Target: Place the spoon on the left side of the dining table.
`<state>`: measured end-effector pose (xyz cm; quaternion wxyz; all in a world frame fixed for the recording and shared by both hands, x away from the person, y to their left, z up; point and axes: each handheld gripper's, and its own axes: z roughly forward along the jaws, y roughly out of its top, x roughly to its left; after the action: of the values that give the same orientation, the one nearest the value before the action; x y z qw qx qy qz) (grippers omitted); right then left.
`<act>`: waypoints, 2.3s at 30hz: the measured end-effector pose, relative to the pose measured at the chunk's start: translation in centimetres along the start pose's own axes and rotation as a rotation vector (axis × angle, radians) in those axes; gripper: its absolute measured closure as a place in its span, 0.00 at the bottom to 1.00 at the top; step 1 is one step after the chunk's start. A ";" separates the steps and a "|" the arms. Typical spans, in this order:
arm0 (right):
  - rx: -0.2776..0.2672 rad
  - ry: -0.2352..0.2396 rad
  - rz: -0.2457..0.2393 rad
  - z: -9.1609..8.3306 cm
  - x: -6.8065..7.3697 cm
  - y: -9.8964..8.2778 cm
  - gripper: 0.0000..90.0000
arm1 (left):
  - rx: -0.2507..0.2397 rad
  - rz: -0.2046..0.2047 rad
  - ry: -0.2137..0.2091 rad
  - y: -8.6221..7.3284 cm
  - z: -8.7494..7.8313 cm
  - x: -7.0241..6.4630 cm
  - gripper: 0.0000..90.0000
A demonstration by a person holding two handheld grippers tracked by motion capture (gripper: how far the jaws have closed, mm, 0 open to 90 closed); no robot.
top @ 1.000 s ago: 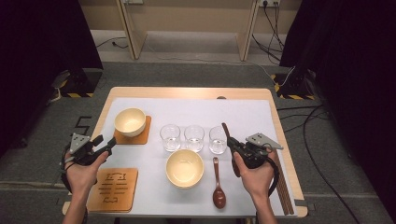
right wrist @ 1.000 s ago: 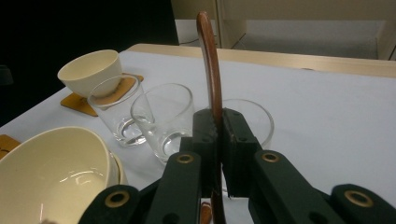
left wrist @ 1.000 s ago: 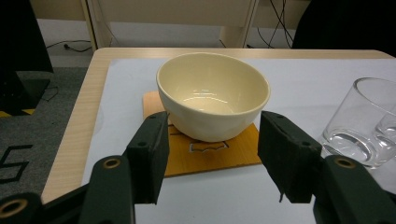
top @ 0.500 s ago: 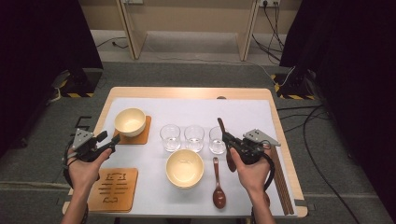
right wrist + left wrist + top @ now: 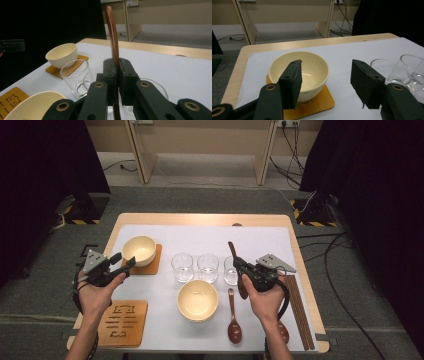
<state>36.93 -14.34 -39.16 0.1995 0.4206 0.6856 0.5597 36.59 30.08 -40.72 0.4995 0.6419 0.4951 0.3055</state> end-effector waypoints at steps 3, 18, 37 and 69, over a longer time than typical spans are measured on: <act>-0.005 0.003 -0.007 0.2 0.2 0.2 0.95 | 0.000 0.011 -0.011 0.3 0.3 -0.5 0.46; -0.041 0.023 -0.028 1.4 1.0 1.2 0.95 | -0.008 0.026 -0.084 1.8 1.5 -2.2 0.46; -0.075 0.047 -0.042 2.9 1.8 2.5 0.95 | -0.026 0.048 -0.146 3.6 2.7 -3.9 0.47; -0.080 0.071 -0.042 5.9 2.5 3.8 0.95 | -0.032 0.074 -0.249 6.4 5.0 -6.6 0.46</act>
<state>41.25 -8.75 -36.82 0.2034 0.3776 0.6782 0.5967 41.03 22.10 -35.59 0.5555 0.6846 0.4005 0.2496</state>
